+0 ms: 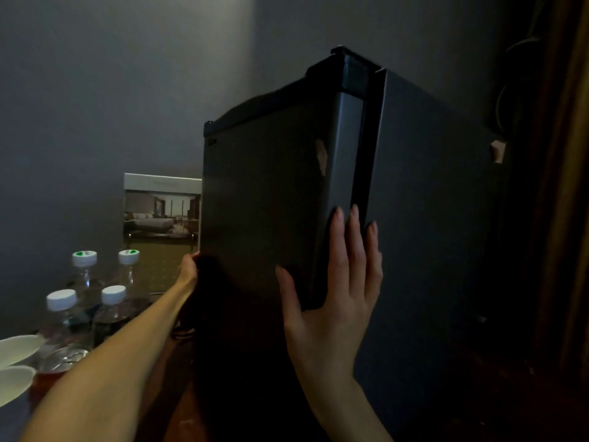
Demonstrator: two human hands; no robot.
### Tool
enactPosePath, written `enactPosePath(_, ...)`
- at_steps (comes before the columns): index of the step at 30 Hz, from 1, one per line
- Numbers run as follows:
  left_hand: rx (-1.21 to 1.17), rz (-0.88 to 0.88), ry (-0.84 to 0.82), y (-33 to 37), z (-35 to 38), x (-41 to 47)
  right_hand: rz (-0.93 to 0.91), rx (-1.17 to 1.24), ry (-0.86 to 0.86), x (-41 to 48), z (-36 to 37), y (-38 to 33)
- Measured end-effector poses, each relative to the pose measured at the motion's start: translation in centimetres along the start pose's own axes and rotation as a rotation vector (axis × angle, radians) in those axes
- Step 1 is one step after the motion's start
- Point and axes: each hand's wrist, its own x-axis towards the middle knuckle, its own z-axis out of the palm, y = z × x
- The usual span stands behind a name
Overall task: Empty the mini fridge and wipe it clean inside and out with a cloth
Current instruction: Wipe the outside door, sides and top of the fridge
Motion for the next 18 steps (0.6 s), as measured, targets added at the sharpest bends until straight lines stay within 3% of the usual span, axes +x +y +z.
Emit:
enactPosePath(6, -0.168, -0.068, -0.049, -0.8, 0.1, -1.6, -0.002, 0.059, -0.003, 0.5, -2.4, 1.3)
enactPosePath(14, -0.261, 0.069, -0.034, -3.6, 2.0, -8.1, 0.056, 0.103, -0.081, 2.1, -9.8, 6.4)
enactPosePath(18, -0.288, 0.144, 0.083, -7.4, 2.0, -6.9, 0.118, 0.059, -0.146, 3.4, -14.9, 10.0)
